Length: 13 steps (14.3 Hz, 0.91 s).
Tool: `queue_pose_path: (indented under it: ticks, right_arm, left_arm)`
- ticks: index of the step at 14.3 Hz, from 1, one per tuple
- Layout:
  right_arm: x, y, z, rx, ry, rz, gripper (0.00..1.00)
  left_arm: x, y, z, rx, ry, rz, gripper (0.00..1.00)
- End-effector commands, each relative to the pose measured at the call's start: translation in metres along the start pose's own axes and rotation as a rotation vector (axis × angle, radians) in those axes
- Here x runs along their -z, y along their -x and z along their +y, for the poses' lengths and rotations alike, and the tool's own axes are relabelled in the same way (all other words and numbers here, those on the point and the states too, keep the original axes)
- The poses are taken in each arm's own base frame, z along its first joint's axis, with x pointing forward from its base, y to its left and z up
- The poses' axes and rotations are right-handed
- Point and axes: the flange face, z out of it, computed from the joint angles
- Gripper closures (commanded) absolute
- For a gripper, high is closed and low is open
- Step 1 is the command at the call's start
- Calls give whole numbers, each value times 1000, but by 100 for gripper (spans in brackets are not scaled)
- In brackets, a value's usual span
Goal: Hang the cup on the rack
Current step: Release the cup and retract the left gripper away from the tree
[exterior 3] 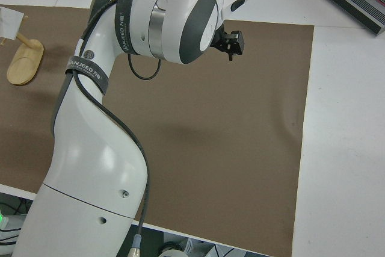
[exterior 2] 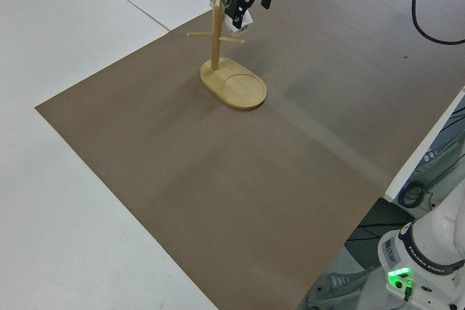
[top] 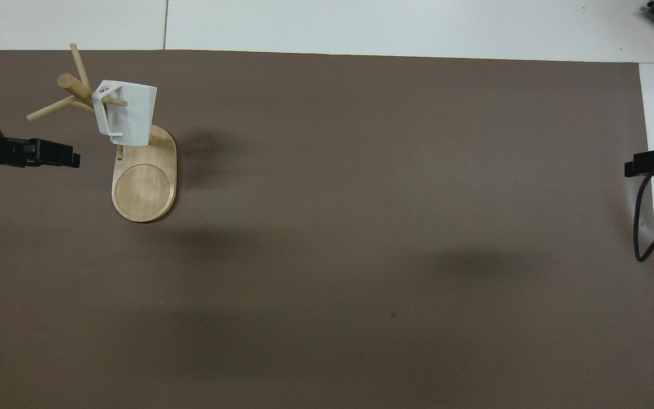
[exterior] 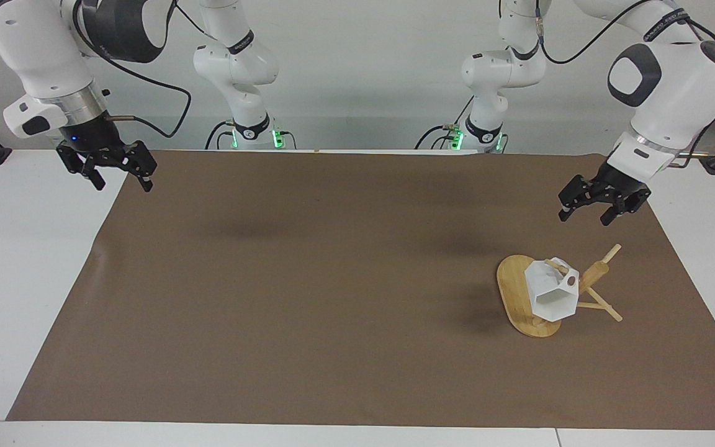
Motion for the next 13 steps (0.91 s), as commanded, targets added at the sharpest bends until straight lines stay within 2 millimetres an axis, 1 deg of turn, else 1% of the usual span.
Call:
queue_pose_path:
  ticks: [1,3,5,7,9,10,13]
  right_arm:
    - [0,7,0,-17,-2,6,0]
    - [0,7,0,-13,-2,5,0]
    - [1,7,-5,-4,-3,6,0]
    - [0,6,-5,-2,-4,8,0]
    - [-1,9,-6,3,-5,-15,0]
    - [-1,13,-6,4,-7,-38,0]
    - [-3,24,-9,4,-16,-114,0]
  left_arm:
    - [25,11,7,-44,-41,-32,0]
    - [48,16,13,-72,-95,-64,0]
    - [74,13,15,-72,-92,-73,0]
    - [84,8,14,-69,-86,-109,0]
    - [97,12,15,-57,-86,-92,0]
    - [100,15,15,-54,-86,-90,0]
    - [92,19,13,-52,-88,-79,0]
